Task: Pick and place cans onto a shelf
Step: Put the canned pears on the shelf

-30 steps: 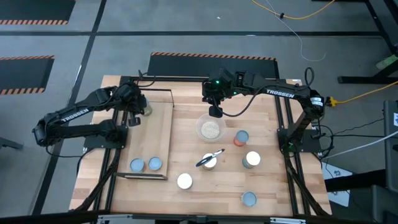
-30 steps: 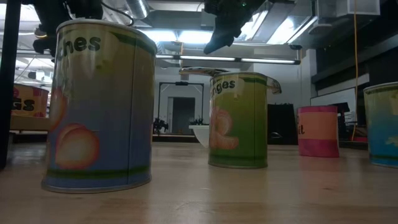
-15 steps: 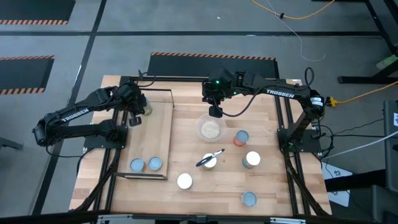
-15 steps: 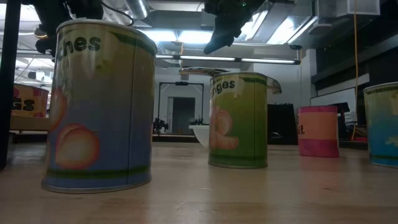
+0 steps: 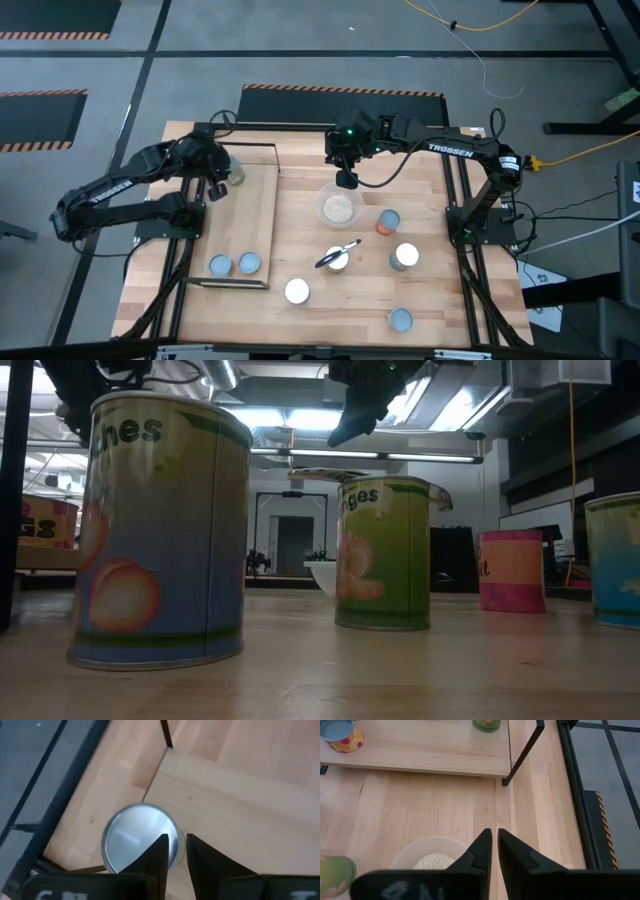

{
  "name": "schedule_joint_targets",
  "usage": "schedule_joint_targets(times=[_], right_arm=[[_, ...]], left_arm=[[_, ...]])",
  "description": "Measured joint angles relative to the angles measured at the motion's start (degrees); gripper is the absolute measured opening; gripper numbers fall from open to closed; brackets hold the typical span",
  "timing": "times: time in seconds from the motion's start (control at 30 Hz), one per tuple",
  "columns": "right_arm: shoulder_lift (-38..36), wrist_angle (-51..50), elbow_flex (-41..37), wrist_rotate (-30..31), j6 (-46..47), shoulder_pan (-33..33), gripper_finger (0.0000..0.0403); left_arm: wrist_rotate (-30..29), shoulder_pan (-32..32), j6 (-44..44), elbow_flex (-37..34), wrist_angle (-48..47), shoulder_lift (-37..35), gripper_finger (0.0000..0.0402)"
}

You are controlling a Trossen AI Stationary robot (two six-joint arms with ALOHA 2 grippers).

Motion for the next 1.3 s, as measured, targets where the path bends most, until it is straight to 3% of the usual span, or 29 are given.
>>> schedule_joint_targets(times=[0.47,0.83,1.3], right_arm=[[0.00,0.00,0.00,0.00,0.33,0.00,0.0036],[0.00,0.00,0.01,0.00,0.39,0.02,0.0036],[0.00,0.00,0.01,0.00,0.39,0.01,0.0036]], left_arm=[[-0.44,-0.04,-11.20,0.02,3.94,-0.27,0.0061],[-4.65,-0.04,-17.60,0.04,4.07,1.81,0.0132],[-4.76,-0.07,-20.58,0.07,4.82,7.30,0.0137]])
